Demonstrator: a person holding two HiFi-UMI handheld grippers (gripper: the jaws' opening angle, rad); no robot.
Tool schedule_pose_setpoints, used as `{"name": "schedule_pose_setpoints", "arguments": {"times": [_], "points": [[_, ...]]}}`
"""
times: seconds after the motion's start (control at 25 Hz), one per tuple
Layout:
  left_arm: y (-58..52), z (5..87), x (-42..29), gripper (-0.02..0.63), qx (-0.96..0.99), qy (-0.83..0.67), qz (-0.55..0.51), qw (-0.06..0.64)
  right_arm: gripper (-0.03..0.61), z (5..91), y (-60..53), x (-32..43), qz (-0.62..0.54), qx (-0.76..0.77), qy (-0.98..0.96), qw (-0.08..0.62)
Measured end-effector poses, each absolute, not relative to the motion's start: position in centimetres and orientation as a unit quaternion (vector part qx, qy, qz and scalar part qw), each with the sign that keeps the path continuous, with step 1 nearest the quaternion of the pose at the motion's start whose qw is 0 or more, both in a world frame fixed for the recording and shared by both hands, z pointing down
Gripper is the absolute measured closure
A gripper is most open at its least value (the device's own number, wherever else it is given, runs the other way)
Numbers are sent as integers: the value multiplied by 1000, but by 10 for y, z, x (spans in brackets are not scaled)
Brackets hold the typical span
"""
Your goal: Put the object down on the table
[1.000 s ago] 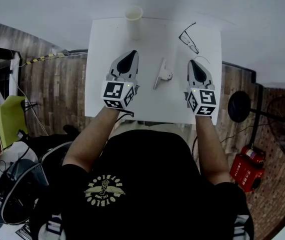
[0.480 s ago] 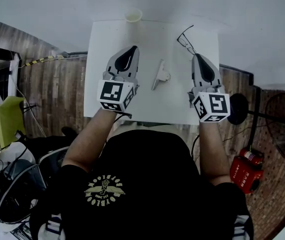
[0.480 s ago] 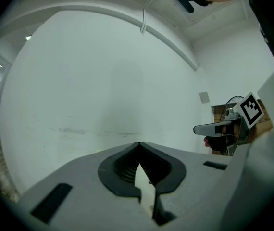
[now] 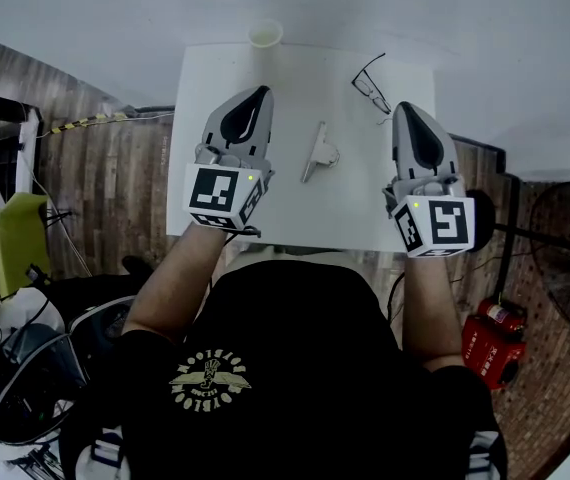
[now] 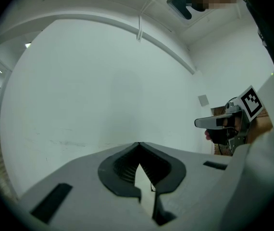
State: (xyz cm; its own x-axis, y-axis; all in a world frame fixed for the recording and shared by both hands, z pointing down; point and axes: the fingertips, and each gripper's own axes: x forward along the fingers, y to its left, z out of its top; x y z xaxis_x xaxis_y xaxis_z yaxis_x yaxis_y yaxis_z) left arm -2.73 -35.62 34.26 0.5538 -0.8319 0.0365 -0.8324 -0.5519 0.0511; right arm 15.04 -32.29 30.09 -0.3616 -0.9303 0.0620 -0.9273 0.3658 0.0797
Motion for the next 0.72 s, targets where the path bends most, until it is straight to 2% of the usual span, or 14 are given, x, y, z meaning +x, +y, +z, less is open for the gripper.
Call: {"name": "schedule_pose_setpoints", "arguments": {"times": [0.72], "points": [[-362, 340, -20, 607, 882, -470, 13, 30, 580, 309, -335, 159, 14, 553, -831, 59]]}}
